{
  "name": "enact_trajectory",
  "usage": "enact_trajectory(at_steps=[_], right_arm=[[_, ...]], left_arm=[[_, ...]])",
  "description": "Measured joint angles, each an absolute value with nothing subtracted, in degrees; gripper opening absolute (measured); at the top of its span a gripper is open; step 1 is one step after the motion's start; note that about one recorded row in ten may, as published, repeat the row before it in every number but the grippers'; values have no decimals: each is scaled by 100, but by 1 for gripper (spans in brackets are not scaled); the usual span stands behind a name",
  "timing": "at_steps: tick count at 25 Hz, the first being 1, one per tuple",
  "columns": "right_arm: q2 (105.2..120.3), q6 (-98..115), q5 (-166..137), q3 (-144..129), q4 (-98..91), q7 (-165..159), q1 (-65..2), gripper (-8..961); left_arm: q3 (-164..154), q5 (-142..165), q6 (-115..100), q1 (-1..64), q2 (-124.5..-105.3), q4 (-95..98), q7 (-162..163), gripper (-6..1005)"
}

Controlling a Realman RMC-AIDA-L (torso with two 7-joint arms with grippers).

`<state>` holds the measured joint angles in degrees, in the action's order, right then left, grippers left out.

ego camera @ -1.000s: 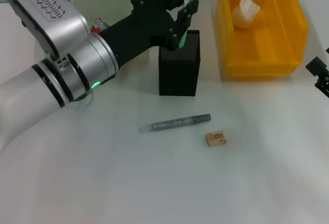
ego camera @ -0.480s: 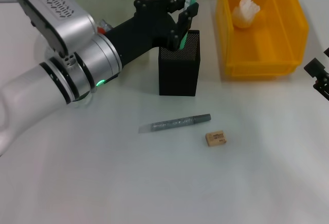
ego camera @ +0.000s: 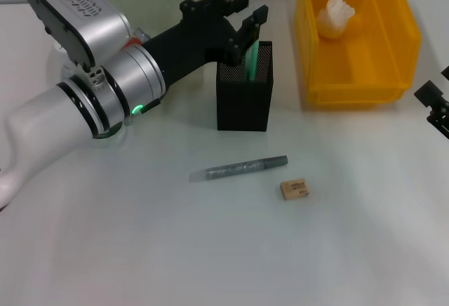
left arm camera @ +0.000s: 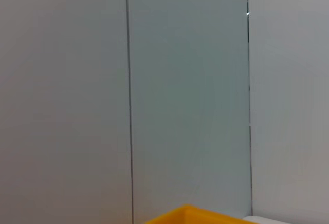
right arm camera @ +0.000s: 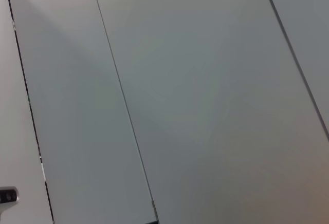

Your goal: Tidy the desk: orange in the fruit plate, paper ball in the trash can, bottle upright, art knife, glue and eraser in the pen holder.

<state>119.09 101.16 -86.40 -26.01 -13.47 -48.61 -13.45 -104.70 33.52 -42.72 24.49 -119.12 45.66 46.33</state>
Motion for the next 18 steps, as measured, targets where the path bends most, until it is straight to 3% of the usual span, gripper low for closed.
enact_trajectory(at_steps=[6, 11, 14, 18], right_arm=[[11909, 10116, -8640, -2601, -1344, -4861, -1352, 767], [11909, 10115, -8640, -2601, -1344, -4860, -1353, 766], [11909, 10116, -8640, -2602, -1344, -4861, -1354, 766], [11909, 10115, -8640, -2608, -1345, -4907, -1353, 766]], left_arm=[[-10459, 3341, -4350, 2425, -11903, 4562, 4878, 350], [-10428, 3421, -5034, 2387, -11819, 4561, 5422, 587], [-10300, 3590, -5528, 2358, -11765, 4561, 5635, 674], [-9612, 4697, -6509, 2514, -11660, 4561, 6784, 669]])
